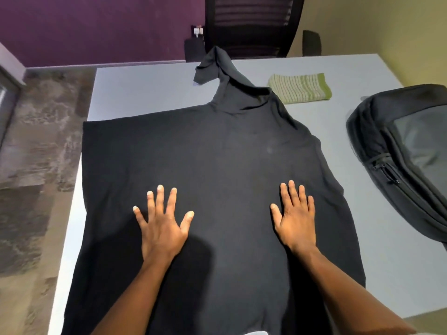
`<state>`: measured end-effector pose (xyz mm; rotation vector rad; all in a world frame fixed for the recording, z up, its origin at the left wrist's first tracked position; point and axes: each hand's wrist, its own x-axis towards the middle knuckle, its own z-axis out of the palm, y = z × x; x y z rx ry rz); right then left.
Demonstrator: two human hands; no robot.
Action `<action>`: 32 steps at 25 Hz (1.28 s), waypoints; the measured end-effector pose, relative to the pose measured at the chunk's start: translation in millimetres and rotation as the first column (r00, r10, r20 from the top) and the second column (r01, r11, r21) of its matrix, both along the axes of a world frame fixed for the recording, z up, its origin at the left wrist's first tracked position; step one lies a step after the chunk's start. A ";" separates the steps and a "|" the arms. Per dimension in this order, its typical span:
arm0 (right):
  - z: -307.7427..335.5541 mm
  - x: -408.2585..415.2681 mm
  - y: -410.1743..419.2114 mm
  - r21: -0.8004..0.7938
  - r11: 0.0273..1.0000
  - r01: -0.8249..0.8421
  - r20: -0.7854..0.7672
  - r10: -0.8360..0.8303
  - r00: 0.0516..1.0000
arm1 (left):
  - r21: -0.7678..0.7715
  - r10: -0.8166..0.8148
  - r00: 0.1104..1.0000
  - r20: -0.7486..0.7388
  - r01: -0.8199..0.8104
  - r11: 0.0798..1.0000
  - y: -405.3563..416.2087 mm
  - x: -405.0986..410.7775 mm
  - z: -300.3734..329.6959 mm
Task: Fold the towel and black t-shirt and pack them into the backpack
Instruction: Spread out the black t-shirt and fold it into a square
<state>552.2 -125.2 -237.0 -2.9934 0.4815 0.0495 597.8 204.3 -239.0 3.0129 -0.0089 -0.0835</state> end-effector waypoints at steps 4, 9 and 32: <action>1.8 0.2 -0.3 0.016 1.000 -0.007 0.009 0.007 1.000 | -0.009 0.009 1.000 -0.014 -0.009 1.000 -2.4 -1.3 3.9; 25.7 35.8 -2.7 0.174 0.985 0.005 0.241 -0.047 0.969 | -0.212 0.147 0.978 0.145 -0.114 0.971 -2.0 65.1 24.8; 1.1 420.7 -51.0 0.067 0.970 -0.235 0.102 0.227 0.969 | -0.019 0.119 0.992 -0.047 -0.120 0.993 72.0 272.5 9.9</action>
